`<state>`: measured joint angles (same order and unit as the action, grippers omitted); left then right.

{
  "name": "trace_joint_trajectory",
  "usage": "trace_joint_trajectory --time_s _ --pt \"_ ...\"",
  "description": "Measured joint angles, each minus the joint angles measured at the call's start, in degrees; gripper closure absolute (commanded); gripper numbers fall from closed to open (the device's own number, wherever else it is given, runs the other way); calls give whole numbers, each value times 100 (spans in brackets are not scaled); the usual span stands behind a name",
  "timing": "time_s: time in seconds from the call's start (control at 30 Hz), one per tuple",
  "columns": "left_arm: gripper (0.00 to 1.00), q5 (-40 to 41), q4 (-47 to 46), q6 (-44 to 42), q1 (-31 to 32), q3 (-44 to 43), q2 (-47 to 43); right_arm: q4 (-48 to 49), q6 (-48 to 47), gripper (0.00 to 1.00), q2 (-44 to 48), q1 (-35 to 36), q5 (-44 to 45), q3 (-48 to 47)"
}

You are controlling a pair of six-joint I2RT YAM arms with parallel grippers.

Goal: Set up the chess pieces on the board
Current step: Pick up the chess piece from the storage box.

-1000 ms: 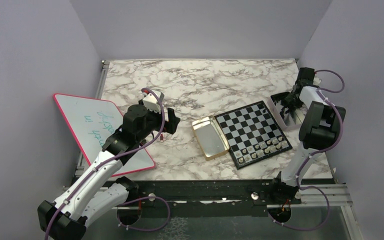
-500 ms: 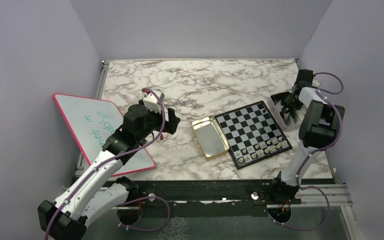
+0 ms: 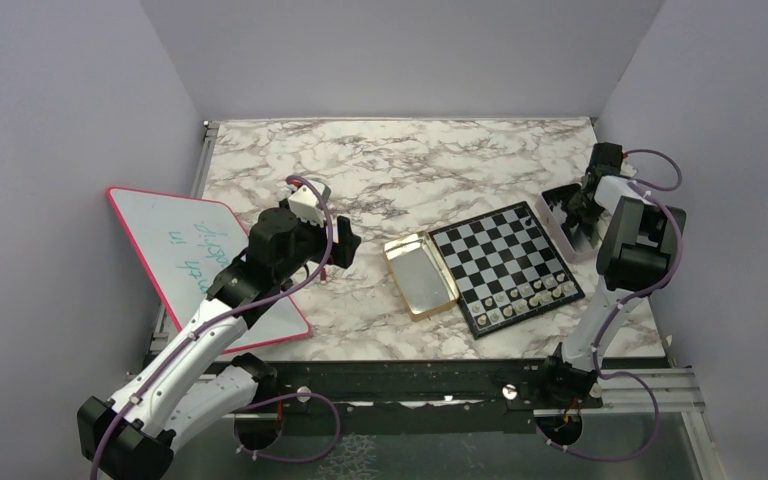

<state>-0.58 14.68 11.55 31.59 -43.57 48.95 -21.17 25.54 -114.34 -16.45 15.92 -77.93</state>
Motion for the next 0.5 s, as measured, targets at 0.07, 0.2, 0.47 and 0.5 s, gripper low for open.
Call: trace_joint_trajectory --time_s 0.07,0.2,0.47,0.5 --pt "1 0 0 -4 0 0 2 22 -2 80 0 -2 0 13" --pt "1 7 0 -7 0 0 2 33 -4 83 2 -2 -2 20" --pt "1 20 0 -4 0 0 2 -140 -52 85 61 -2 -68 17" --pt "1 20 0 -4 0 0 2 -175 -52 85 83 -2 -72 17"
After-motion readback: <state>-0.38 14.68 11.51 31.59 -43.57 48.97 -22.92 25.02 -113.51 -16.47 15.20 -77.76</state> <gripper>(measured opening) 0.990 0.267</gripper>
